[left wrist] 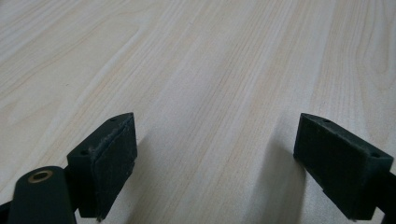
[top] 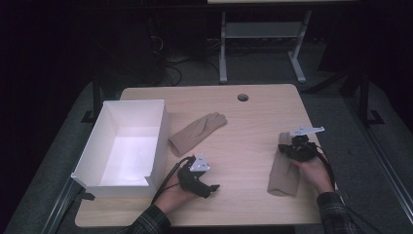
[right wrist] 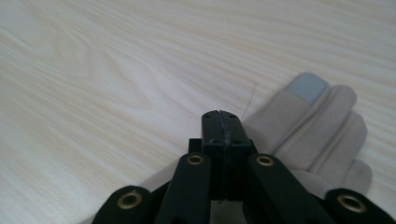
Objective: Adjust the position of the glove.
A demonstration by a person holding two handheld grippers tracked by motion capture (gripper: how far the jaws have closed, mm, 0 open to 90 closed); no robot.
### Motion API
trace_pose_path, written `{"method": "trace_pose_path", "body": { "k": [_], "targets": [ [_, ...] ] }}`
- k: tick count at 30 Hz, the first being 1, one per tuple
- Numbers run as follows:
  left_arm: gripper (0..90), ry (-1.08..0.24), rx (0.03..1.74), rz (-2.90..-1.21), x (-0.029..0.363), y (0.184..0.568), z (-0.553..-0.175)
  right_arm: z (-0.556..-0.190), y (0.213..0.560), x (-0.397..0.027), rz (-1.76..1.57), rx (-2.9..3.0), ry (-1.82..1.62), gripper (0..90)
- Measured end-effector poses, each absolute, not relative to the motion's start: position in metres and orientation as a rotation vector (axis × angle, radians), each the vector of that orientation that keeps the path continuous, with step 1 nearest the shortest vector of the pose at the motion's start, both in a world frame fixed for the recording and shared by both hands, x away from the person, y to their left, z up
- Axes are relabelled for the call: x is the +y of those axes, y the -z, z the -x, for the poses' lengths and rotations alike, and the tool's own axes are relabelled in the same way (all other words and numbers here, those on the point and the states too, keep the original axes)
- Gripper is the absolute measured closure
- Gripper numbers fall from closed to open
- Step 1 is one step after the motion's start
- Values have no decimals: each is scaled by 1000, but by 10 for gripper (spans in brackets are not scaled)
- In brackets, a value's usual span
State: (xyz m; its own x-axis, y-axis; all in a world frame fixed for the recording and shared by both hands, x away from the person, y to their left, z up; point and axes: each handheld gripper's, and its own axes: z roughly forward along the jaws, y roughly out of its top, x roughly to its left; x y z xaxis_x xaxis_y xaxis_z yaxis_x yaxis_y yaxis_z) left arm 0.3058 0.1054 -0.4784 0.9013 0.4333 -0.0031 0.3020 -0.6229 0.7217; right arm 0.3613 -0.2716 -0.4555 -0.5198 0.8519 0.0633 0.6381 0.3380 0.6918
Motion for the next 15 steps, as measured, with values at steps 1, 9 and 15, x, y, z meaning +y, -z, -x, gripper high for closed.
{"method": "trace_pose_path", "body": {
  "k": [1, 9, 15],
  "targets": [
    [126, -219, 522, -2287, 105, 478, -306, -361, 457, -271, -1334, 2301, -952, 900],
    [125, -219, 522, -2288, 105, 478, -306, -362, 466, -271, -1349, 2337, -936, 900],
    [125, -219, 522, -2288, 105, 478, -306, -358, 467, -261, -1325, 2394, -1003, 900]
  ]
}}
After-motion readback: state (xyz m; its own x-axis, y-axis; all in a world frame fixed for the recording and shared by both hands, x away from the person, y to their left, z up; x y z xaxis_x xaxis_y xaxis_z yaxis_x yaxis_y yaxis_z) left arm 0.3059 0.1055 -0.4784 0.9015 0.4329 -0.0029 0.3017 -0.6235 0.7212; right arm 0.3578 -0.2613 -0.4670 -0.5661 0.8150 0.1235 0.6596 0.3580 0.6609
